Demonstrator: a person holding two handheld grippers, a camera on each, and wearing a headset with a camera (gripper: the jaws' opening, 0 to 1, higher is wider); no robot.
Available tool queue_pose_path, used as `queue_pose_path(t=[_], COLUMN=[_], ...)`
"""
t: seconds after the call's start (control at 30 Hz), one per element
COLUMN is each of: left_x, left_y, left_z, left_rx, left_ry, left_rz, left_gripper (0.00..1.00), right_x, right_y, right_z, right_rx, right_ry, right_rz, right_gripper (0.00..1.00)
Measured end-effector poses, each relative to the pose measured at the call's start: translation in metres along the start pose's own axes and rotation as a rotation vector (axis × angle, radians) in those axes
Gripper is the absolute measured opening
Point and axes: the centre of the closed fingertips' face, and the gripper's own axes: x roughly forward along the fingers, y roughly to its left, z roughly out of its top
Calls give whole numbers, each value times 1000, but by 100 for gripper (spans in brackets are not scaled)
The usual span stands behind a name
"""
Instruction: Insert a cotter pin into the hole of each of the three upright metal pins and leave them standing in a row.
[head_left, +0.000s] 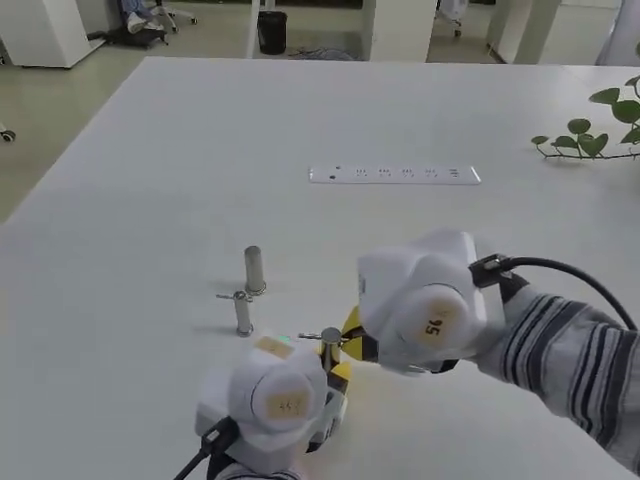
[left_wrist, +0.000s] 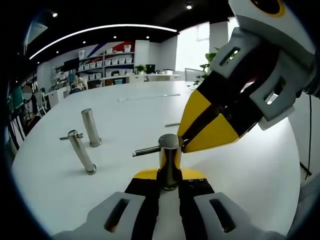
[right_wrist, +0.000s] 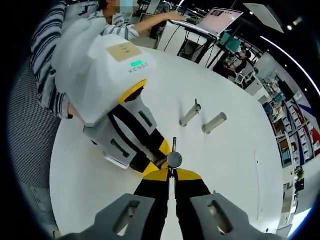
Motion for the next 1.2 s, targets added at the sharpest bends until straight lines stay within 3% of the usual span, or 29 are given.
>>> queue_pose_path(t=[0.1,0.2,0.63,1.2], left_x=[0,0,0,-1], left_y=[0,0,0,1], left_z=[0,0,-1,0], left_rx=[4,1,14,14], left_ry=[-1,-1,-1,-4], left_rz=[1,1,9,22], left_gripper=[10,10,10,10], right_x=[0,-3,-9,-9], right_y=[0,-3,1,0], right_z=[0,3,-5,-2], right_rx=[20,47,46,77], right_ry=[-1,-27,-2,-29], right_rz=[1,-19,-11,-20], right_gripper=[0,7,0,0])
